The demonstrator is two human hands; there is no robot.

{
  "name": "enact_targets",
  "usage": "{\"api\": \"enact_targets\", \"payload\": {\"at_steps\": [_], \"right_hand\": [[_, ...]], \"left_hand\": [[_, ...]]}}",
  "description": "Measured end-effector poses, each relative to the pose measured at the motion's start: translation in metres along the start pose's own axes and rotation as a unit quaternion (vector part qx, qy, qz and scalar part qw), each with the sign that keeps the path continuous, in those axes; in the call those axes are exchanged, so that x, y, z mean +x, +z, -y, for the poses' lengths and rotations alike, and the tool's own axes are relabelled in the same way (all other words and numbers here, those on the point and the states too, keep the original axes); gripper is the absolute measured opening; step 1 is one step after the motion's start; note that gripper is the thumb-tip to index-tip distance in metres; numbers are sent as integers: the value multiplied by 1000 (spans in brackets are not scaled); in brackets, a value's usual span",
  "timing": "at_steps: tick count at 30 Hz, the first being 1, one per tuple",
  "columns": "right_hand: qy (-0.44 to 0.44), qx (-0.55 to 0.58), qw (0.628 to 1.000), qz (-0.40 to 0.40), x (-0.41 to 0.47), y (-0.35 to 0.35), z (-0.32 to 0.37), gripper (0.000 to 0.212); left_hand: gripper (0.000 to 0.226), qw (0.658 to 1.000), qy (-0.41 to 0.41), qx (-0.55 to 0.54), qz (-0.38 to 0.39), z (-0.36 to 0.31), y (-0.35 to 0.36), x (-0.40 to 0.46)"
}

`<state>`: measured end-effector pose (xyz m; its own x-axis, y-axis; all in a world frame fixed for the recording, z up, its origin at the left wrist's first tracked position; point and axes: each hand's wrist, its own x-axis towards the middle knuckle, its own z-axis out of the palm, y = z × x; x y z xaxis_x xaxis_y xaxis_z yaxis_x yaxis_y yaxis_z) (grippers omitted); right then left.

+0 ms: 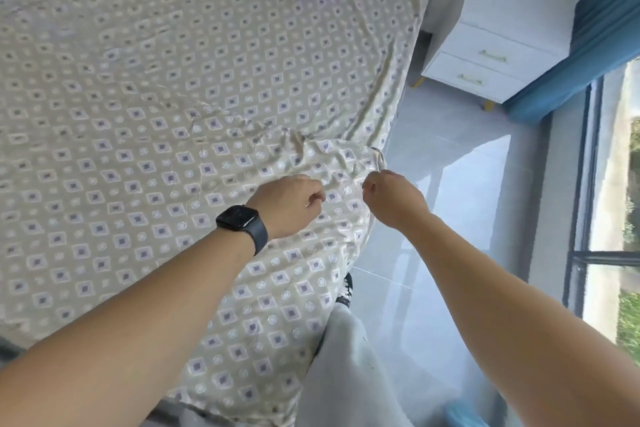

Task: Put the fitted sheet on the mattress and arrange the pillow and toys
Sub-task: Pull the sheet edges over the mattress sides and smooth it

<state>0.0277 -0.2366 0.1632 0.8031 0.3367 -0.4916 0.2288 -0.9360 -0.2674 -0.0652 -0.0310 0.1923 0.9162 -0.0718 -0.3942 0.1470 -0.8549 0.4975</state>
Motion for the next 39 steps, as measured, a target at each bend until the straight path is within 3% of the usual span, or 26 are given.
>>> {"api": "enact_targets", "payload": {"at_steps": [6,12,15,17,22,29,31,34,39], "right_hand": [[54,23,998,33,161,42,-91,35],[65,0,998,11,294,110,-130,39],[59,-23,998,20,330,135,-135,20],[66,-15,998,6,339,138,-148,12],[92,41,995,-14,341,140,-194,33],[103,106,988,-34,345,166,-206,25],[121,55,990,-47,348,166,-212,27],[83,-118,985,-94,345,167,-194,22],[77,-121,979,-143,306,168,-127,42]], "left_hand": [[20,994,-100,-42,27,30,73,141],[37,985,-169,5,46,90,143,223],[43,983,-180,21,36,108,157,255],[50,982,-182,32,22,116,159,271],[71,979,-177,95,21,131,159,311],[82,972,-196,95,87,150,179,324],[81,972,-183,108,102,150,188,321],[76,978,-156,91,104,146,196,311],[75,986,-128,39,102,130,177,293]]}}
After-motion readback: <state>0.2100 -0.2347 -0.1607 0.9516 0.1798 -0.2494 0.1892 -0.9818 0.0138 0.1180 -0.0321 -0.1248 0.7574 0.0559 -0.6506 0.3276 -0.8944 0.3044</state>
